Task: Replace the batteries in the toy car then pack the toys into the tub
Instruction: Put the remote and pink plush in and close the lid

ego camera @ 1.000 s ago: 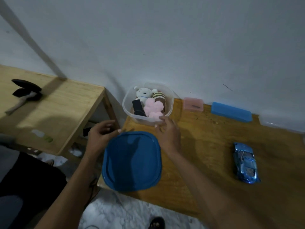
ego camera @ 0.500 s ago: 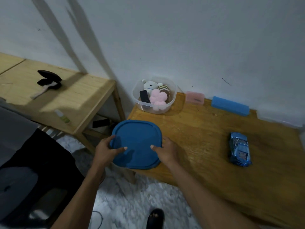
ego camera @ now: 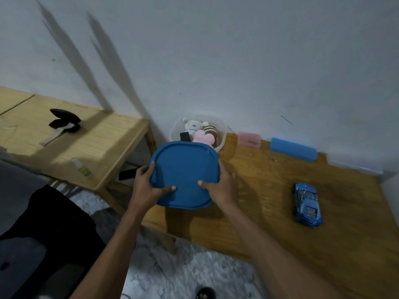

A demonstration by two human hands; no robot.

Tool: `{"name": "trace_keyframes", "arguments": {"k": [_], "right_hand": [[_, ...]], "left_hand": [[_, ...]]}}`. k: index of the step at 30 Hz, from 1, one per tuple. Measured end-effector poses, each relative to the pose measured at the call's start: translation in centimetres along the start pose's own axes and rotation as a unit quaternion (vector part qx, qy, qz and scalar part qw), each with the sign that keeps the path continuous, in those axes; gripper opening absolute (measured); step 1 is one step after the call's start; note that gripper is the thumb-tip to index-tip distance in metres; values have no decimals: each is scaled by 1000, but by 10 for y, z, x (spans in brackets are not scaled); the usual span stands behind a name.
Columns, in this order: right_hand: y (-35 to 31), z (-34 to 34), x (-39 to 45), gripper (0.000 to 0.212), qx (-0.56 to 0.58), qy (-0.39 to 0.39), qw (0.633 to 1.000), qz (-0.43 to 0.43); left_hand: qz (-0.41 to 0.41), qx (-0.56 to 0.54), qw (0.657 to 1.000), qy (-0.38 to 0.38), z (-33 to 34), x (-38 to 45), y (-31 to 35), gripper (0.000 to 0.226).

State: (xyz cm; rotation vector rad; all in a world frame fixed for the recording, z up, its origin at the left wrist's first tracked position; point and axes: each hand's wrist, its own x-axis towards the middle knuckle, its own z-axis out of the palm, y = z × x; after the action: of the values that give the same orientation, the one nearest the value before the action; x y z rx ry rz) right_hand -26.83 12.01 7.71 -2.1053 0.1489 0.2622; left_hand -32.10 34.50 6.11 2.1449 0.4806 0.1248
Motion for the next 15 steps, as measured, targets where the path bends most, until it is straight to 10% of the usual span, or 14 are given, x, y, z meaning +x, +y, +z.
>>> {"name": "trace_keyframes", "arguments": {"k": [15], "right_hand": [[-49, -1, 154, 98, -35, 114, 993, 18]], "left_hand": [[77, 45, 995, -52, 16, 178, 67, 111]]}}
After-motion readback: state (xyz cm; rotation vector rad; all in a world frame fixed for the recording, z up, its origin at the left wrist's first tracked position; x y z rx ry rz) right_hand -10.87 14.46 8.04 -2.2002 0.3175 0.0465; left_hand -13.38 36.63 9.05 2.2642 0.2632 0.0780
